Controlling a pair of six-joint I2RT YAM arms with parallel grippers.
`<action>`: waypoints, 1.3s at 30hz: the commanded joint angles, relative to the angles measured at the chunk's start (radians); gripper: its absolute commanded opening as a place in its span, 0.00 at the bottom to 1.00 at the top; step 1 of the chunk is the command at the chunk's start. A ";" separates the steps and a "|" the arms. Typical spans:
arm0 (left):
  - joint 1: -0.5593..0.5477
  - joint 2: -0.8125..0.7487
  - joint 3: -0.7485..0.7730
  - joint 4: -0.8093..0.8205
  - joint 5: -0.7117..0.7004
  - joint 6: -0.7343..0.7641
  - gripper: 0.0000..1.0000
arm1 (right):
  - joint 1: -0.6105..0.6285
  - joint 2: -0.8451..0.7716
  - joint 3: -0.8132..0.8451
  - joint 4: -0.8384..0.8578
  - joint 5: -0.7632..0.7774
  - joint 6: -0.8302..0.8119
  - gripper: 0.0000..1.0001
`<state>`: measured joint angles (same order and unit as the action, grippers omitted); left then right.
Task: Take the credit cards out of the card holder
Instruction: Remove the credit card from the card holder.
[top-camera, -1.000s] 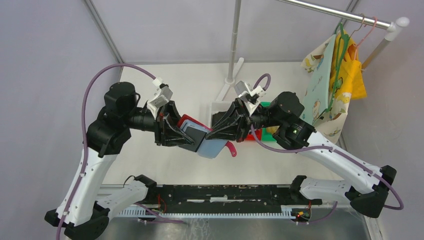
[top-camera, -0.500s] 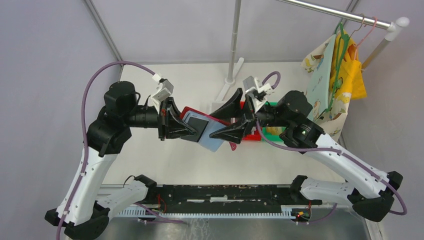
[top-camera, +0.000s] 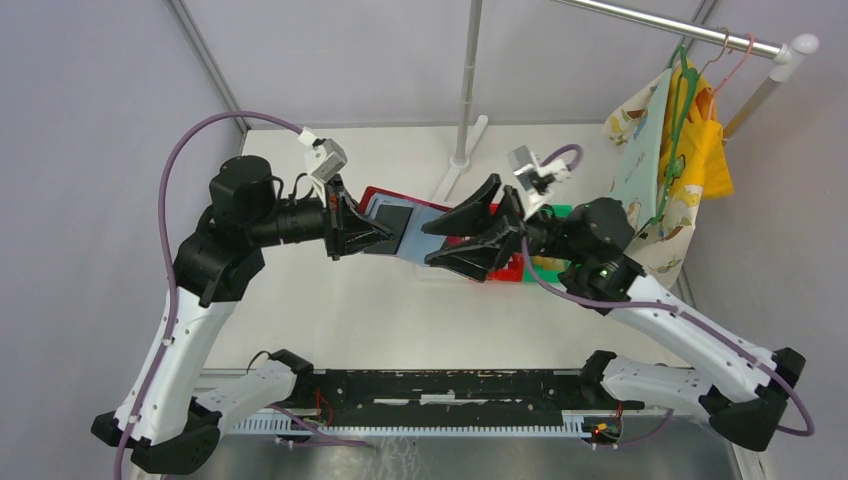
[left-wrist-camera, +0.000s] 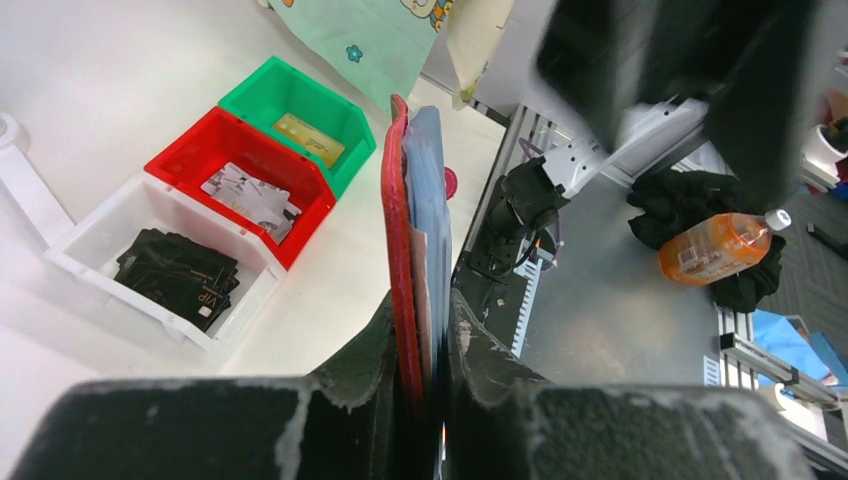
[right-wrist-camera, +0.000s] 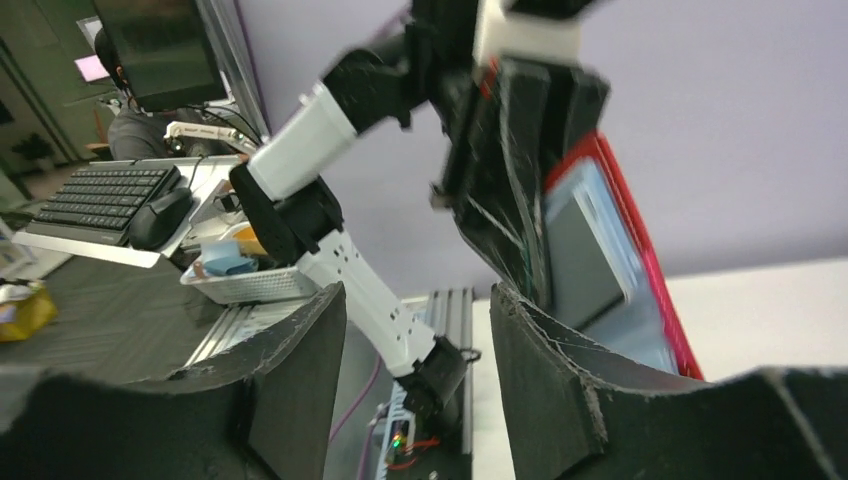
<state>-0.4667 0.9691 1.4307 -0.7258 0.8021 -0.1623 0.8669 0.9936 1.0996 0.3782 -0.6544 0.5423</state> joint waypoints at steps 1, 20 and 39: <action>-0.001 -0.002 0.059 0.060 -0.003 -0.073 0.02 | 0.000 0.075 -0.044 0.130 -0.038 0.141 0.59; -0.001 0.025 0.111 0.042 0.319 -0.081 0.04 | -0.039 0.135 -0.081 0.211 -0.100 0.201 0.54; -0.001 0.018 0.089 0.094 0.288 -0.089 0.17 | -0.052 0.158 -0.076 0.299 -0.065 0.245 0.48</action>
<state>-0.4591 1.0069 1.4990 -0.6945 1.0325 -0.2218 0.8223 1.1236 1.0164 0.5648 -0.7586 0.7555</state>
